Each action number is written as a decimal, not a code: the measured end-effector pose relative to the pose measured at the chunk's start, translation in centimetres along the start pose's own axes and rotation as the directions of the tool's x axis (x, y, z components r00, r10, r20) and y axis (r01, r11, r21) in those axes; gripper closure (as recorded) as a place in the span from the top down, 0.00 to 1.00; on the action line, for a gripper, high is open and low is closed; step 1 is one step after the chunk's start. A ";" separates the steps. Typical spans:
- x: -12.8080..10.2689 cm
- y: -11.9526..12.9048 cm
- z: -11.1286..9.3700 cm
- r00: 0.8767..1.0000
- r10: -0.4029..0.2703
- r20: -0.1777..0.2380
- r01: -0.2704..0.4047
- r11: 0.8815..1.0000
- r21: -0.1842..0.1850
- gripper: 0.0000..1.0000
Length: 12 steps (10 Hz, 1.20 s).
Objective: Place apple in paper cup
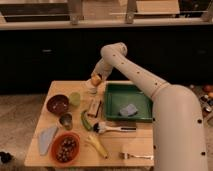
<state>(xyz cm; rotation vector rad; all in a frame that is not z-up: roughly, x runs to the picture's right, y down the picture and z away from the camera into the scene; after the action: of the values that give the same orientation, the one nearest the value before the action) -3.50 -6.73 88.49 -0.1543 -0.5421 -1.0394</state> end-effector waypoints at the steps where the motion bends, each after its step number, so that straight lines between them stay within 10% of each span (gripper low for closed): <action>1: -0.1 -0.1 0.1 1.000 -0.004 0.000 0.004 1.000 0.001 0.04; 12: -0.9 0.2 0.0 0.999 -0.046 0.010 0.045 0.999 0.012 0.04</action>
<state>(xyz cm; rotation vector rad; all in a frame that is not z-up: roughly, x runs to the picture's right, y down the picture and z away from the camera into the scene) -3.71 -5.89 88.09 -0.1372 -0.5636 -1.0799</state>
